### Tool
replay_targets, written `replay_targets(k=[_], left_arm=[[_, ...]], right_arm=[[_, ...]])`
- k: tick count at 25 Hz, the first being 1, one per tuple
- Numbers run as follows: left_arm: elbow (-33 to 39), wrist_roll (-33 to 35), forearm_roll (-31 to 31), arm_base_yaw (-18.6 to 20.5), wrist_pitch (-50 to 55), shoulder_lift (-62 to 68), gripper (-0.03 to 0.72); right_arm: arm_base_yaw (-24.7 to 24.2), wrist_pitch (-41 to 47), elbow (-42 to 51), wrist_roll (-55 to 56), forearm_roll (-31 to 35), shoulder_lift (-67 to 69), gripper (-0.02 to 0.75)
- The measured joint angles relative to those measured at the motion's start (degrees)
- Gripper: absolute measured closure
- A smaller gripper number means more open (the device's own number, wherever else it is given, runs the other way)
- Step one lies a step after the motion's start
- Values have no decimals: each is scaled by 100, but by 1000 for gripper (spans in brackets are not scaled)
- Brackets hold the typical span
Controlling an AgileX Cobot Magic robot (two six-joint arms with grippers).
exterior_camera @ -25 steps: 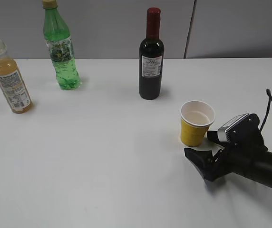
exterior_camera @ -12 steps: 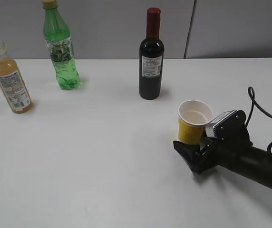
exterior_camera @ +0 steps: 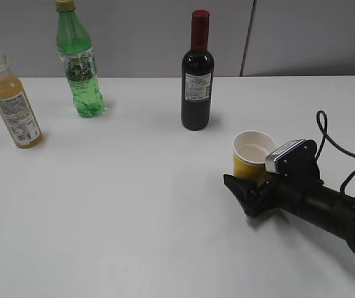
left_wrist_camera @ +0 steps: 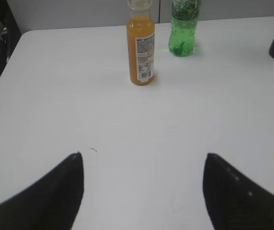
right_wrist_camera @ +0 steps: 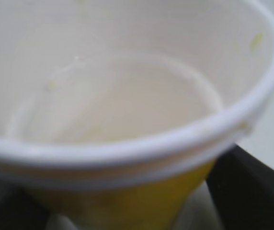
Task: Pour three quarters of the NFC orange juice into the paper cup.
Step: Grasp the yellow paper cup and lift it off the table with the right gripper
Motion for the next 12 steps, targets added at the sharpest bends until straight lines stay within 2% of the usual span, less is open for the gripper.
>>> replay_targets(k=[12], left_arm=[[0,0,0,0,0,0,99]], right_arm=[[0,-40,-298,0,-172,170,55]])
